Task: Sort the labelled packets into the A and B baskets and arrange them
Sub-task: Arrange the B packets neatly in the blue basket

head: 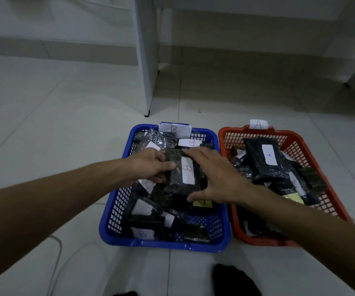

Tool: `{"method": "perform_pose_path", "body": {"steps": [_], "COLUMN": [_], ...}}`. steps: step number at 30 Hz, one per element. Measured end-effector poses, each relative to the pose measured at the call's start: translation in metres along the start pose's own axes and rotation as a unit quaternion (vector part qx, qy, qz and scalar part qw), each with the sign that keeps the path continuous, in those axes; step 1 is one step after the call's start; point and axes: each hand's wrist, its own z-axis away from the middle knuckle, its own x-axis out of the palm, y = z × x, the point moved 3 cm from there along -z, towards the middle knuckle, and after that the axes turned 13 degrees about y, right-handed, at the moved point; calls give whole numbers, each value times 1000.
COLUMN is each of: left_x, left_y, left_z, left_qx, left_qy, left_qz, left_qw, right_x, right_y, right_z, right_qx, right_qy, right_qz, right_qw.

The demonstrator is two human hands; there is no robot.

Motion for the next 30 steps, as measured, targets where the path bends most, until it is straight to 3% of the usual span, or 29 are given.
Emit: {"method": "perform_pose_path", "body": {"steps": [2,5,7,10,14,20,26,30], "left_x": [5,12,18,15,-4,-5,2,-4], "left_y": [-4,-5,-5,-7,-25,-34,-31,-31], "left_z": [3,6,7,5,5,12,17,21], "left_qx": [-5,6,33,102,205,261,225,210], "left_qy": [-15,-51,-75,-41,-2,-51,-87,-116], "left_qz": [17,21,-24,-114,-354,-516,-510,-491], "left_qw": [1000,998,996,987,913,814,826,837], "right_x": [6,11,11,13,10,-14,-12,-7], "right_y": [5,10,11,6,3,3,-2,-3], "right_z": [3,6,4,2,4,0,19,30], "right_qx": [-25,-5,12,17,48,30,-87,-139], "right_qy": [-15,-27,-33,-25,51,142,154,128], "right_qz": [40,-2,-25,-36,-107,-86,32,27], "right_qw": [999,1000,999,999,992,986,984,982]}}
